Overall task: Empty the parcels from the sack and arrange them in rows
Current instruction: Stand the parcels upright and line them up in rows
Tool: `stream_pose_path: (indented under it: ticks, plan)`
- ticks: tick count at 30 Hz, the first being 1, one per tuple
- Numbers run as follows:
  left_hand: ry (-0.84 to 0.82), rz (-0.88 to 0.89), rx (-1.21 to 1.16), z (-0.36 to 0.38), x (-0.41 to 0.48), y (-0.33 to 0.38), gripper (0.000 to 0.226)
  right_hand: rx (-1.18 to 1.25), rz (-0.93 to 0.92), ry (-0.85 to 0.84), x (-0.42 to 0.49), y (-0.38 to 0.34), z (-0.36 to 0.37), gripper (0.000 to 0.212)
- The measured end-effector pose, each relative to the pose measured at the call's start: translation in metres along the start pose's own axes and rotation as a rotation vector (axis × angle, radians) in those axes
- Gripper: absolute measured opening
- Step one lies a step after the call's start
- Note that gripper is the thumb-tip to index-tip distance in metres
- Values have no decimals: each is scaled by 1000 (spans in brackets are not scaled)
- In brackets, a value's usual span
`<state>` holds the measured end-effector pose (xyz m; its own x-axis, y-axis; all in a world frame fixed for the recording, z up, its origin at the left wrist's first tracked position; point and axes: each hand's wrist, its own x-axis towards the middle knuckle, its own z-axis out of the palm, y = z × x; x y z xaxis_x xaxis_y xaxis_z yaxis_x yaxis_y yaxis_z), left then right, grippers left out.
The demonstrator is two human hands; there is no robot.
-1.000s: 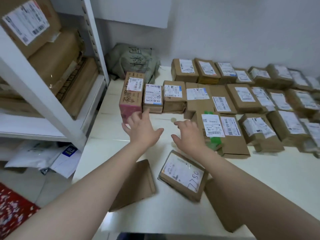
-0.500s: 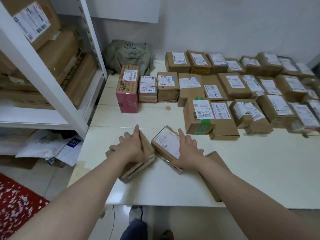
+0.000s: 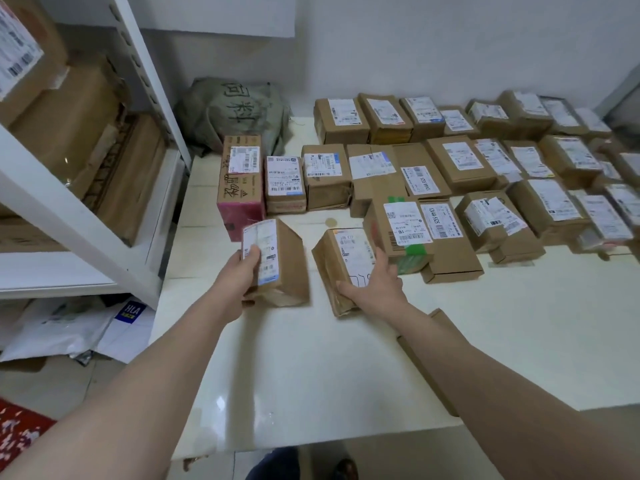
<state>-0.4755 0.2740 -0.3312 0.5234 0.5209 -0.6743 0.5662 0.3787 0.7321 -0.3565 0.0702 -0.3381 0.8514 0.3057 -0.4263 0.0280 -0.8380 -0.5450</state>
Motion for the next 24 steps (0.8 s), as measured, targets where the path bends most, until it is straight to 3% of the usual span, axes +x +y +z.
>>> stream_pose_path:
  ticks: [4, 8, 14, 17, 19, 21, 24]
  plan:
    - [-160, 27, 94, 17, 9, 7, 72, -33, 83, 134, 11, -11, 15, 100]
    - [-173, 128, 95, 48, 21, 7, 69, 16, 95, 220, 18, -19, 26, 88]
    - [-47, 283, 136, 64, 30, 9, 54, 123, 84, 254, 23, -10, 19, 62]
    - [-51, 246, 129, 66, 34, 3, 83, 97, 60, 275, 18, 1, 13, 58]
    - [11, 188, 113, 67, 33, -2, 90, 34, 69, 297, 13, 9, 7, 55]
    - [131, 149, 54, 70, 29, -5, 77, -66, 137, 261, 7, 20, -3, 60]
    - [330, 62, 19, 78, 24, -14, 59, -393, 328, 44, -10, 51, -25, 81]
